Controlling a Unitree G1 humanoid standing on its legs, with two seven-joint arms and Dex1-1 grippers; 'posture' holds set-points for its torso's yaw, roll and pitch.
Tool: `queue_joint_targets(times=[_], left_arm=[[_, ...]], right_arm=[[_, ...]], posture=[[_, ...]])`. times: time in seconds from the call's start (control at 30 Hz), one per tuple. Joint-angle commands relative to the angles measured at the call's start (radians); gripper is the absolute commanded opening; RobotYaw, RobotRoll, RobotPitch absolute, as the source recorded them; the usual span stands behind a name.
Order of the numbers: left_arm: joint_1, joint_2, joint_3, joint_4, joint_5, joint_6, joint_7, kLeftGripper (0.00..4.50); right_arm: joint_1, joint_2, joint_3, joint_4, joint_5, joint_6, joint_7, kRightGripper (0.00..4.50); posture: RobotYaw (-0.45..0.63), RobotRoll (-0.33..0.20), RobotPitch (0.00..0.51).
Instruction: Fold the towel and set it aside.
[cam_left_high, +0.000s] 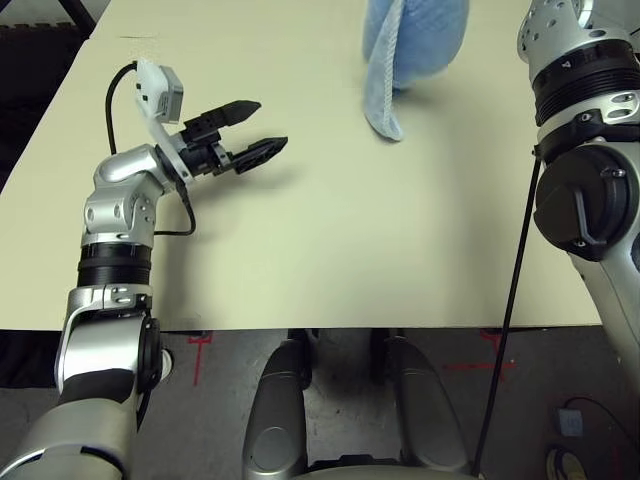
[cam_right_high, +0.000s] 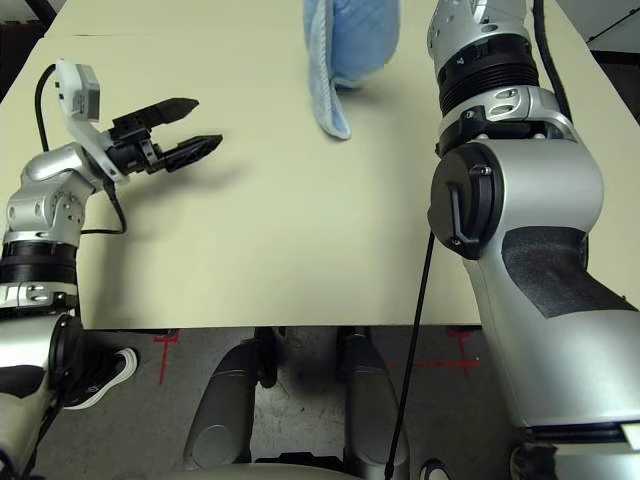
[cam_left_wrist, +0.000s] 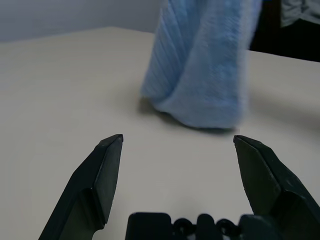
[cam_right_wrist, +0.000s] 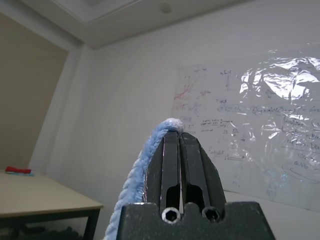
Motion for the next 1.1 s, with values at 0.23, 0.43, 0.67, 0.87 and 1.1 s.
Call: queue_joint_targets(times=[0.23, 0.43, 0.67, 0.87, 1.1], left_arm=[[-0.094, -0.095, -0.026, -0.121, -0.065, 0.213, 0.041, 4.5], [-0.098, -0.157, -0.031, -0.34, -0.148, 0.509, 0.183, 4.5], [-0.087, -0.256, -0.13, -0.411, -0.011, 0.496, 0.404, 4.5], [-0.145, -0.325, -0.156, -0.248, 0.118, 0.439, 0.591, 4.5], [-0.214, -0.347, -0.131, -0.091, 0.162, 0.436, 0.692, 4.5]], right_arm=[[0.008, 0.042, 0.018, -0.044, -0.015, 0.074, -0.035, 0.03], [-0.004, 0.057, 0.026, -0.026, -0.027, 0.087, -0.052, 0.03], [0.0, 0.055, 0.033, -0.022, -0.031, 0.104, -0.074, 0.03], [-0.002, 0.051, 0.031, -0.029, -0.026, 0.112, -0.078, 0.03], [0.0, 0.043, 0.034, -0.033, -0.03, 0.114, -0.09, 0.03]], posture=[[0.0, 0.0, 0.292], [0.02, 0.0, 0.294], [0.01, 0.0, 0.296], [0.0, 0.0, 0.299], [-0.01, 0.0, 0.301]])
